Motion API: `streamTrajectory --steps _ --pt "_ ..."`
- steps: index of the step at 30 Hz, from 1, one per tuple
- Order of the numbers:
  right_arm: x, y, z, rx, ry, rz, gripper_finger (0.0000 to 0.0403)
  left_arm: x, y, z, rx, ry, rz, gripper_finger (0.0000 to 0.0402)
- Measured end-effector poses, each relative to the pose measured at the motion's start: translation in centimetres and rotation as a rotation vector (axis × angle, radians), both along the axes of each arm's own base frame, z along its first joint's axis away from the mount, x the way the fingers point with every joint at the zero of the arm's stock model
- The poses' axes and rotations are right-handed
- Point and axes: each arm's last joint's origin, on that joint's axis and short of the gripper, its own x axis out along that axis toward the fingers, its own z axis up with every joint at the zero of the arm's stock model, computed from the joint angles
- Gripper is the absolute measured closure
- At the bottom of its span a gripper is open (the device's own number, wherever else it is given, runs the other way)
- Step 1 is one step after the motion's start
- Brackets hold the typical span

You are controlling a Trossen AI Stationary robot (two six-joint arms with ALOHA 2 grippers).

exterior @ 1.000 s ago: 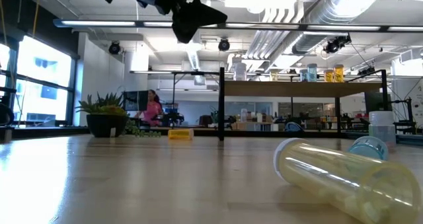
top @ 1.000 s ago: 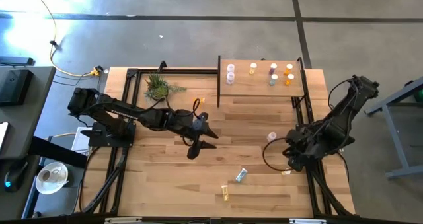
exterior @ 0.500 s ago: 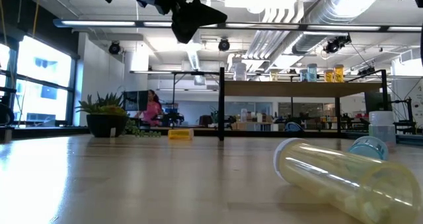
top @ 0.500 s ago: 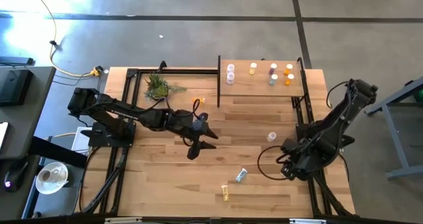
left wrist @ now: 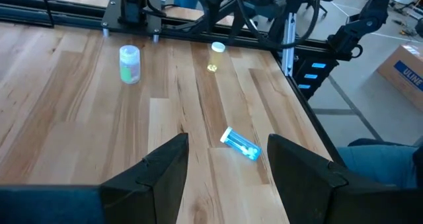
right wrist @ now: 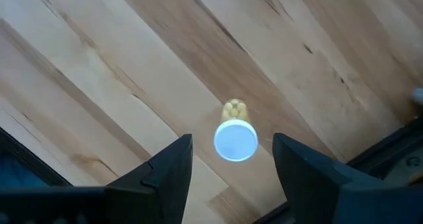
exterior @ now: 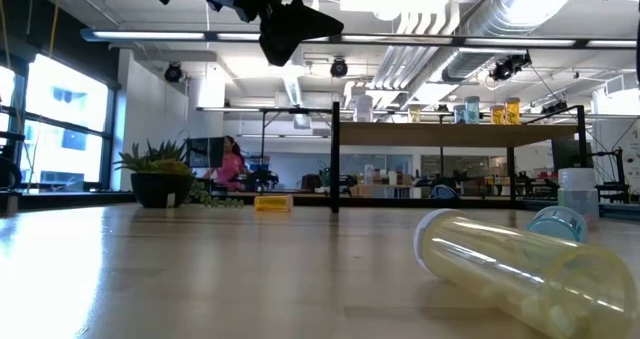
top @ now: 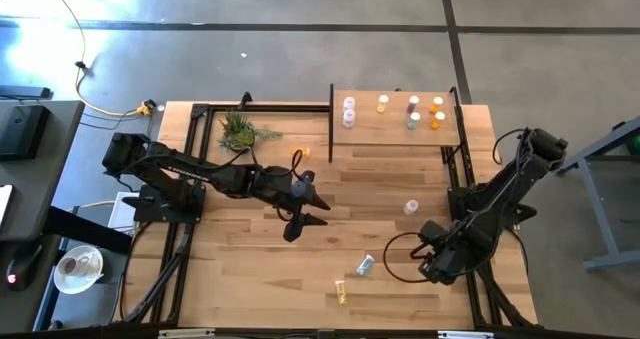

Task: Pick and place medicine bottles onto shelf by color
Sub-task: Put the right yellow pill bottle aligned with the other yellow pill bottle on the shelf

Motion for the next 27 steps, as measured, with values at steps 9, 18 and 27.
streamTrajectory --steps 9,18,27 --pt "0.5 0.7 -1.4 -0.029 0.053 -0.009 0.0202 0.0 0.0 0.0 0.0 0.0 0.0 0.0204" --pt "1.0 1.3 -3.0 -0.072 0.121 -0.01 0.0202 0.0 0.0 0.0 0.0 0.0 0.0 0.0204" --pt "1.0 1.4 -3.1 -0.068 0.128 -0.009 0.0252 0.0 0.0 0.0 0.0 0.0 0.0 0.0204"
